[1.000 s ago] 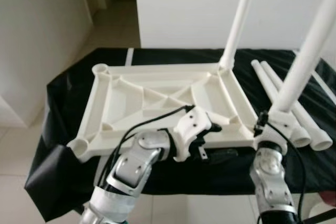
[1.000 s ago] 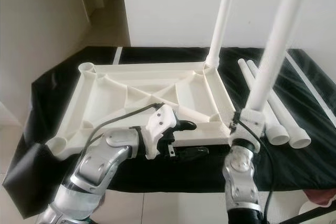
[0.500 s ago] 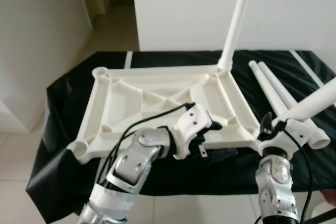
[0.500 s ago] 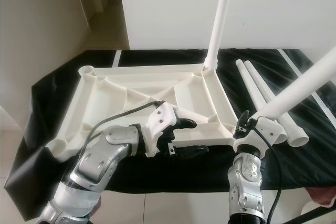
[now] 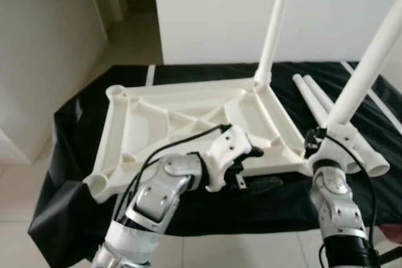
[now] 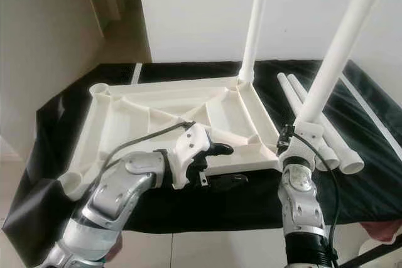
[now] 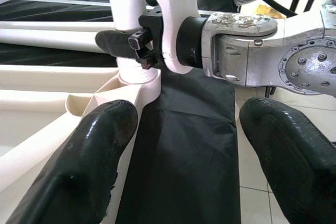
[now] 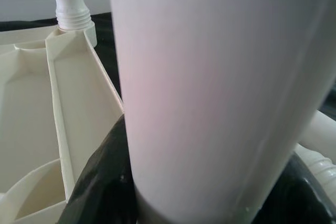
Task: Building children table
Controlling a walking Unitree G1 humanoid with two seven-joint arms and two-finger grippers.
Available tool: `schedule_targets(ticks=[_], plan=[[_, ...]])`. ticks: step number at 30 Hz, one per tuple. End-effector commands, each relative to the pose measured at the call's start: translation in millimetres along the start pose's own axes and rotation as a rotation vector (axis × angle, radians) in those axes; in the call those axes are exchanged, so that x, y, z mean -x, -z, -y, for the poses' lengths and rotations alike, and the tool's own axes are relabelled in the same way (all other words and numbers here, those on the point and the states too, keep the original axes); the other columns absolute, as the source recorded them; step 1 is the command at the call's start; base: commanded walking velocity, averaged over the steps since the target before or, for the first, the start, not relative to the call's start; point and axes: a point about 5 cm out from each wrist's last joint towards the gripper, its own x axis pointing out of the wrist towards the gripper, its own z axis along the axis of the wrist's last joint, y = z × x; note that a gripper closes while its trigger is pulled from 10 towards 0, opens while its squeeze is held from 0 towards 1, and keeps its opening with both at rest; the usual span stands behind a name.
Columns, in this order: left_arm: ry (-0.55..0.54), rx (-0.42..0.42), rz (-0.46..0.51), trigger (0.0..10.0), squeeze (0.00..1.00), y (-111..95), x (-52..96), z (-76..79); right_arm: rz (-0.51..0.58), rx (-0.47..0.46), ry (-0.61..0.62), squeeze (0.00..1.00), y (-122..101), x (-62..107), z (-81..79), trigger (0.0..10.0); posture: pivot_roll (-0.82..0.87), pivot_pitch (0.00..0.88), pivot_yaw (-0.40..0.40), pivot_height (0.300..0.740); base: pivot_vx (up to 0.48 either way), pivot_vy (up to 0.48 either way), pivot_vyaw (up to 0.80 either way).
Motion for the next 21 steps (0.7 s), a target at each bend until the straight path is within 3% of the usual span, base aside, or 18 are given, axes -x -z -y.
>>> schedule_targets(ticks=[1, 7, 8, 14, 16, 17, 21], plan=[[-0.048, -0.005, 0.002, 10.0, 0.00, -2.6, 0.4, -2.4, -0.286, 0.078, 0.004, 0.00, 55.8, 12.1, 3.0, 10.0, -0.01, 0.000, 0.029, 0.740, 0.000, 0.000, 0.00], [-0.052, -0.004, 0.001, 10.0, 0.00, -2.7, 1.3, -2.8, -0.327, 0.047, 0.025, 0.00, 61.1, 17.1, 2.2, 10.0, -0.01, 0.000, 0.029, 0.740, 0.000, 0.000, 0.00], [-0.053, -0.004, 0.002, 10.0, 0.00, -2.8, 1.5, -2.7, -0.302, -0.012, 0.062, 0.00, 60.2, 20.5, 2.9, 10.0, -0.01, 0.000, 0.026, 0.740, 0.000, 0.000, 0.00], [-0.055, -0.002, 0.002, 10.0, 0.00, -2.5, 1.6, -2.9, -0.271, -0.085, 0.147, 0.00, 59.6, 27.7, 4.9, 10.0, -0.01, 0.000, 0.027, 0.740, 0.000, 0.000, 0.00], [-0.052, -0.001, 0.003, 10.0, 0.00, -2.4, 1.3, -2.6, -0.212, -0.128, 0.218, 0.00, 53.8, 30.8, 5.3, 10.0, -0.01, 0.000, 0.029, 0.740, 0.000, 0.000, 0.00], [-0.044, -0.001, 0.004, 10.0, 0.00, -2.4, 0.0, -1.6, -0.132, -0.211, 0.355, 0.00, 42.4, 38.9, 1.2, 10.0, -0.02, 0.000, 0.029, 0.740, 0.000, 0.000, 0.00], [-0.032, -0.003, 0.005, 10.0, 0.00, -2.6, -1.0, -0.5, -0.162, -0.276, 0.370, 0.00, 41.8, 41.8, -14.4, 10.0, -0.02, 0.000, 0.028, 0.740, 0.000, 0.000, 0.00]])
